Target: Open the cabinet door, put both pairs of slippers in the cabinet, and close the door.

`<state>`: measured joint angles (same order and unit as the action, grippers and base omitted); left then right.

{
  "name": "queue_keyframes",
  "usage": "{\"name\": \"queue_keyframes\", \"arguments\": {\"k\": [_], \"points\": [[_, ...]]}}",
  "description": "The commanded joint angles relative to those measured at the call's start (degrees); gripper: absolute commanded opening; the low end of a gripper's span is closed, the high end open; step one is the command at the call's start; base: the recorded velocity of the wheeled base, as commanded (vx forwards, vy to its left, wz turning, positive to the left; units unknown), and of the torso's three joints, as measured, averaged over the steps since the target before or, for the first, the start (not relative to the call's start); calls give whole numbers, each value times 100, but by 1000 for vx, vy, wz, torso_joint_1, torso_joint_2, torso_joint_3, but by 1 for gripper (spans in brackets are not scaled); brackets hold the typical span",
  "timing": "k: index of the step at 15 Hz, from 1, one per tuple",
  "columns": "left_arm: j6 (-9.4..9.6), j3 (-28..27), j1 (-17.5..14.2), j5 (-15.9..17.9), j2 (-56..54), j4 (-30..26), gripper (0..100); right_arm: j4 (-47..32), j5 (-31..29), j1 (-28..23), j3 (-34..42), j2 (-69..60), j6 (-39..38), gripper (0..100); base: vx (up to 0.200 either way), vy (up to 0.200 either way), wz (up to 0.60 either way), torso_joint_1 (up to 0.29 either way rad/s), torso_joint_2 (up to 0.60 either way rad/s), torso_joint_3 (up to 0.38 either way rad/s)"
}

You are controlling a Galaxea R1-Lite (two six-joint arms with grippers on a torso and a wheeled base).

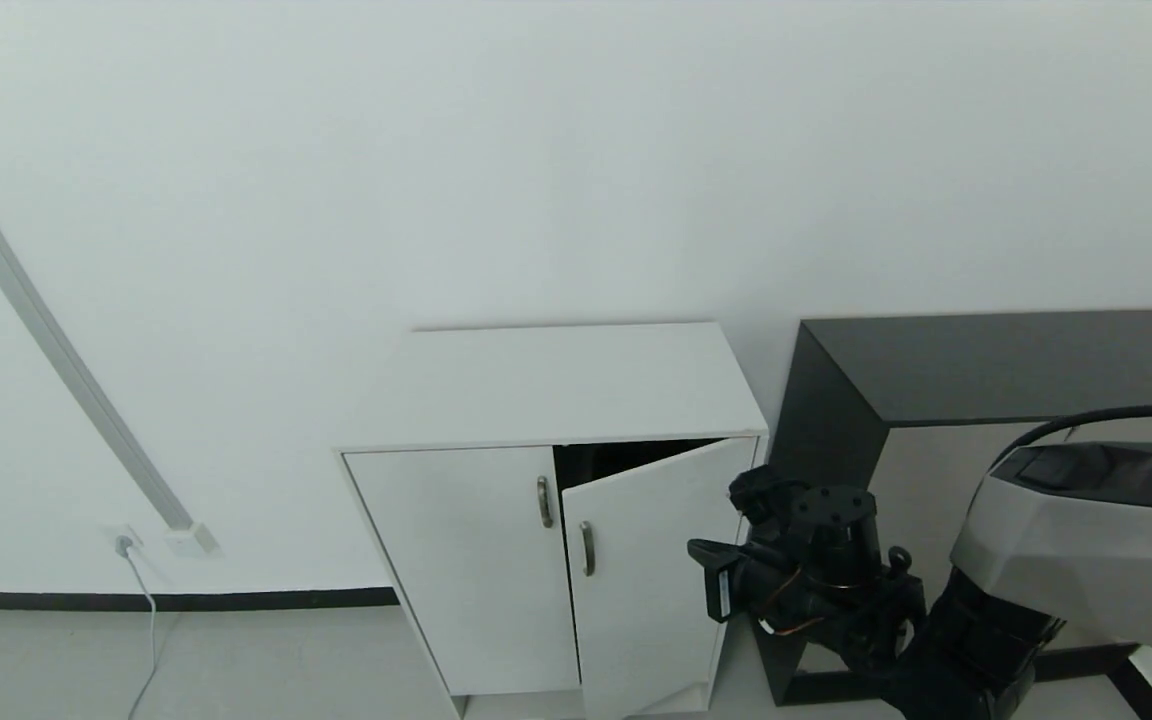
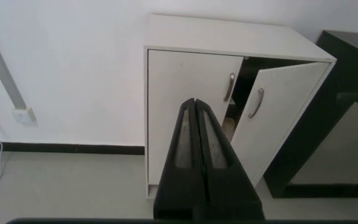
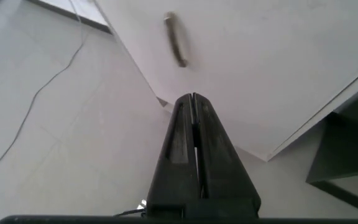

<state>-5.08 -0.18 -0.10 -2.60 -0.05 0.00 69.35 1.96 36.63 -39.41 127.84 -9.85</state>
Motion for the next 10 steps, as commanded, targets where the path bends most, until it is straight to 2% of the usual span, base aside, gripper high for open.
{"name": "queue_keyframes", "arguments": {"k": [1,3,8,10], "points": [[-1,1,1,-4,5,0,0,-9,6,19,-23,92,9,0,200,0,0,17,2,7],[-1,1,1,-4,5,0,0,-9,6,19,-119,197,27,0,200,0,0,5,7,0],[-10,1,1,-4,5,0,0,-132,-12,-16,-691,558,36,0,0,0,0,0,0,0],[-10,1,1,-4,5,0,0,-449,-20,-69,-1051,645,36,0,0,0,0,0,0,0]]}}
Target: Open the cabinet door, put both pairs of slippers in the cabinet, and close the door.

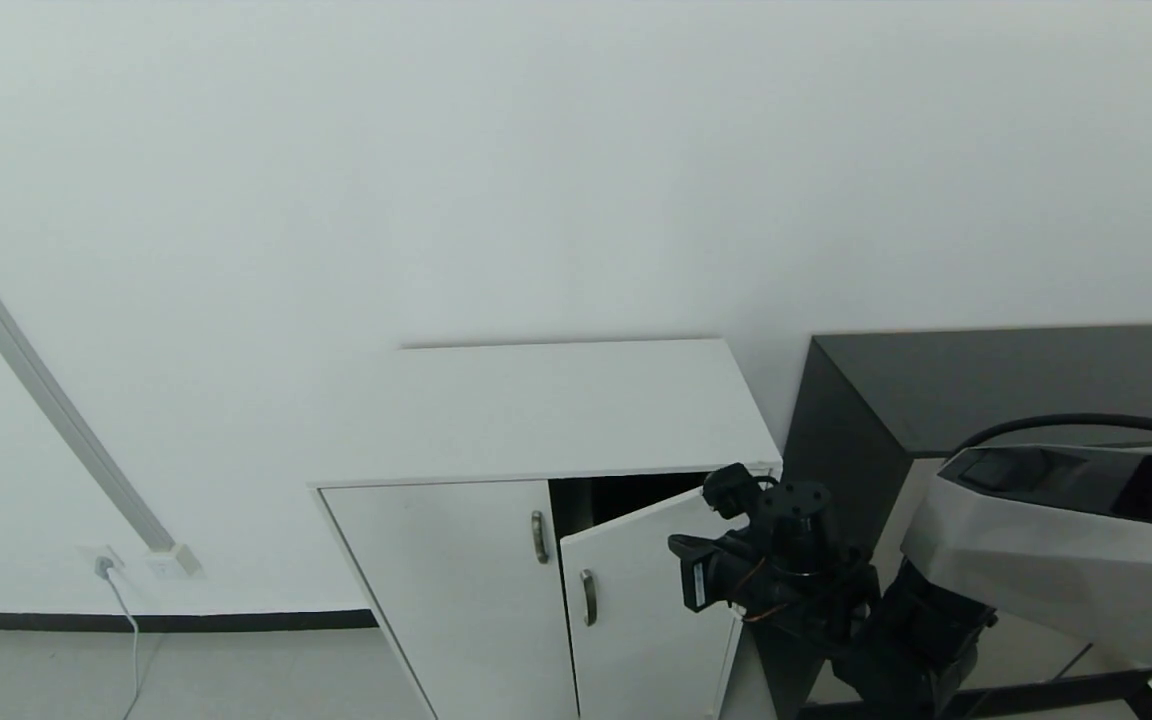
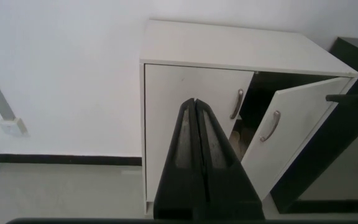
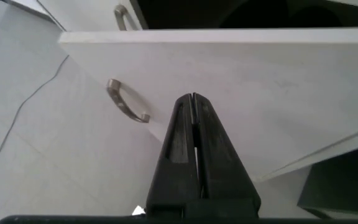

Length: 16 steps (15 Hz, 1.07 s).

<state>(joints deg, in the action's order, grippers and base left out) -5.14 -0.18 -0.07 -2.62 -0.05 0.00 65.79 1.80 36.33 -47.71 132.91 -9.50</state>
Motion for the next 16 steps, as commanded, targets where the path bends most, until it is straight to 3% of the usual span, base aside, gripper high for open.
{"name": "queue_keyframes", "arguments": {"k": [1,6,16], "points": [[-4,1,-1,-2,5,0,0,-207,-5,-47,-344,147,0,0,0,0,0,0,0,0],[-4,1,-1,-2,5,0,0,-884,-514,-126,-1135,358,9,0,0,0,0,0,0,0],[-4,1,-1,-10,5,0,0,-1508,-558,-302,-1987,507,317,0,0,0,0,0,0,0]]}}
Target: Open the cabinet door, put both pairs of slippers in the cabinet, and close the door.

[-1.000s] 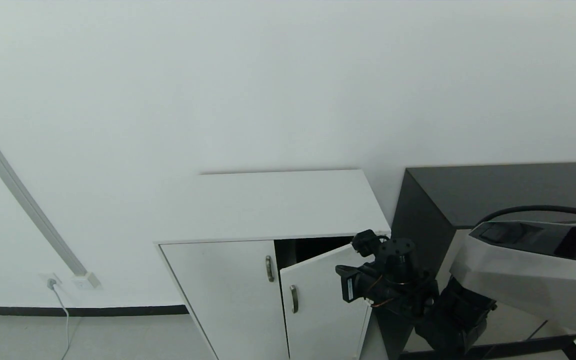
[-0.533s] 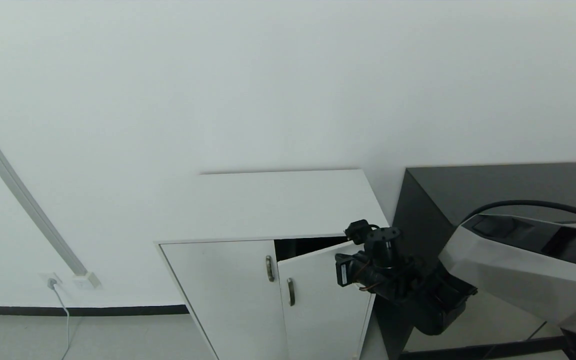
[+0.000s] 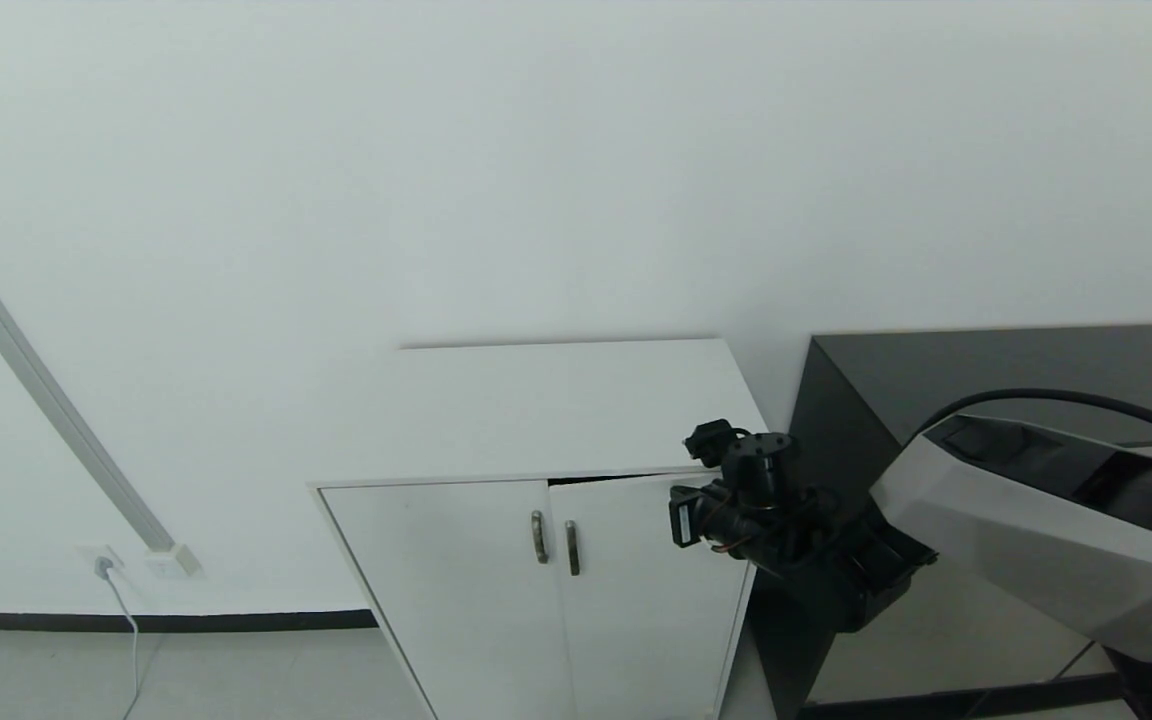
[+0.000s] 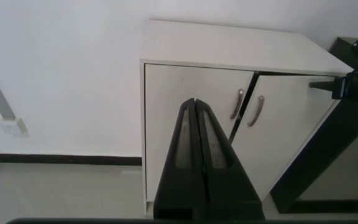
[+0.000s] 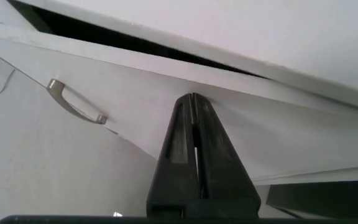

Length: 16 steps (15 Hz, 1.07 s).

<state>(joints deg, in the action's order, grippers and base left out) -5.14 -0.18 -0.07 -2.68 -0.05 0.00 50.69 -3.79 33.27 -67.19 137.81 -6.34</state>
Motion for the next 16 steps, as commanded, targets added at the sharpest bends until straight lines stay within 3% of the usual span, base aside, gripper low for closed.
{"name": "queue_keyframes", "arguments": {"k": [1,16], "points": [[-4,1,-1,-4,5,0,0,-33,1,4,-92,26,1,0,0,0,0,0,0,0],[-4,1,-1,-4,5,0,0,-138,1,-66,-294,105,1,0,0,0,0,0,0,0]]}}
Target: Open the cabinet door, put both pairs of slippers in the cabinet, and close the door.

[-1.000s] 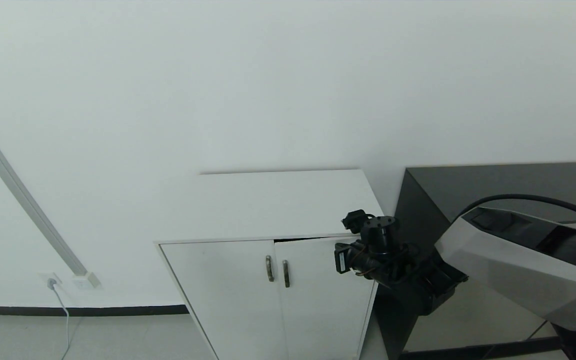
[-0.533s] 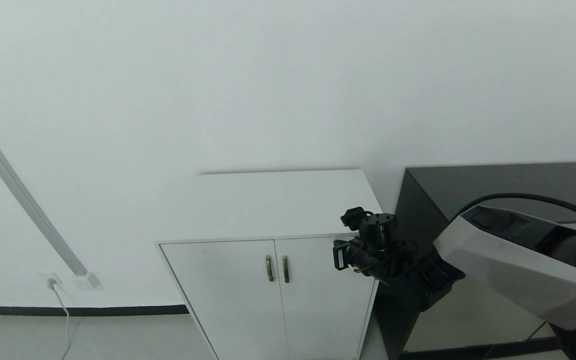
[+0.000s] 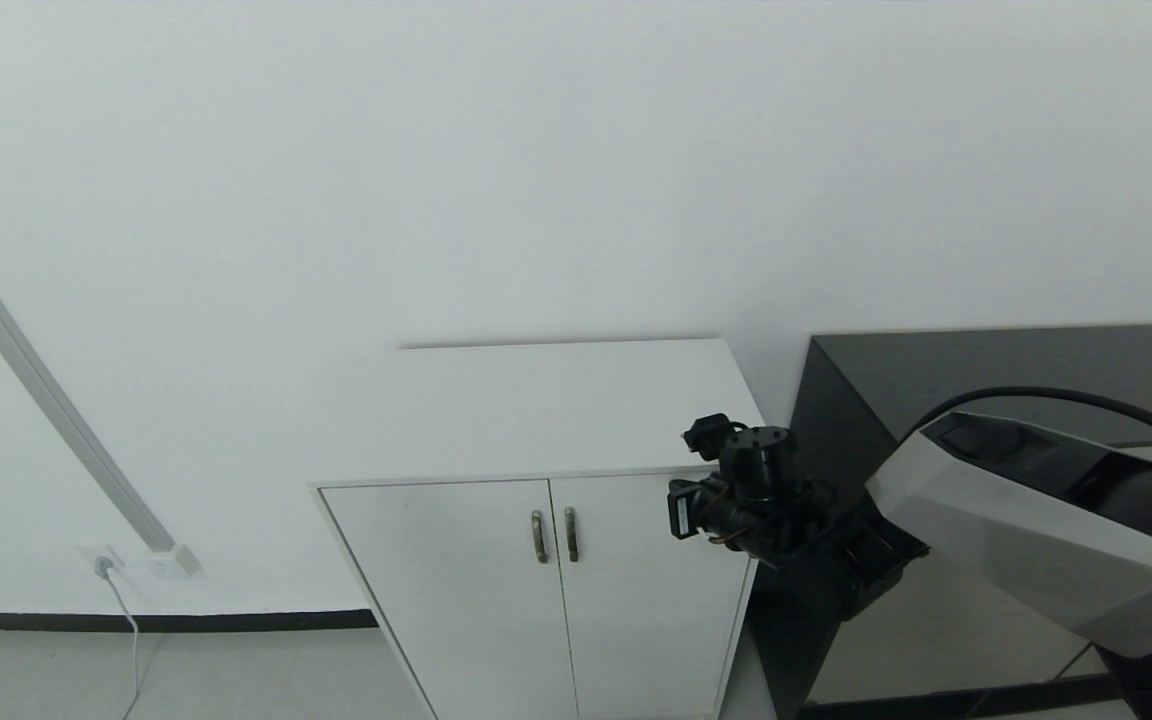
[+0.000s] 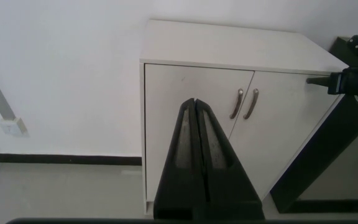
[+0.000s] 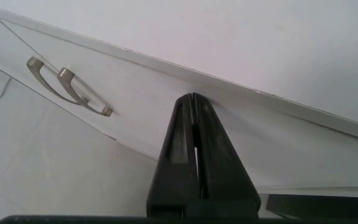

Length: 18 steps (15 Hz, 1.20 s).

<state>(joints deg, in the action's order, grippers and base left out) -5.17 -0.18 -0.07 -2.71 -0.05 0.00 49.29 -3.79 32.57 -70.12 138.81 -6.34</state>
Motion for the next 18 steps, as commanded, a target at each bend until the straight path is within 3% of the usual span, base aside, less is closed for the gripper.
{"name": "queue_keyframes", "arguments": {"k": [1,9,14,18], "points": [[-2,1,-1,-2,5,0,0,2,1,3,-2,14,1,0,0,0,0,0,0,0],[-2,1,-1,-2,5,0,0,187,1,118,614,-487,-16,0,0,0,0,0,0,0],[-2,1,-1,-2,5,0,0,802,-52,74,2117,-1524,-34,0,0,0,0,0,0,0],[-2,1,-1,-2,5,0,0,1232,-869,-172,3075,-2113,-34,0,0,0,0,0,0,0]]}}
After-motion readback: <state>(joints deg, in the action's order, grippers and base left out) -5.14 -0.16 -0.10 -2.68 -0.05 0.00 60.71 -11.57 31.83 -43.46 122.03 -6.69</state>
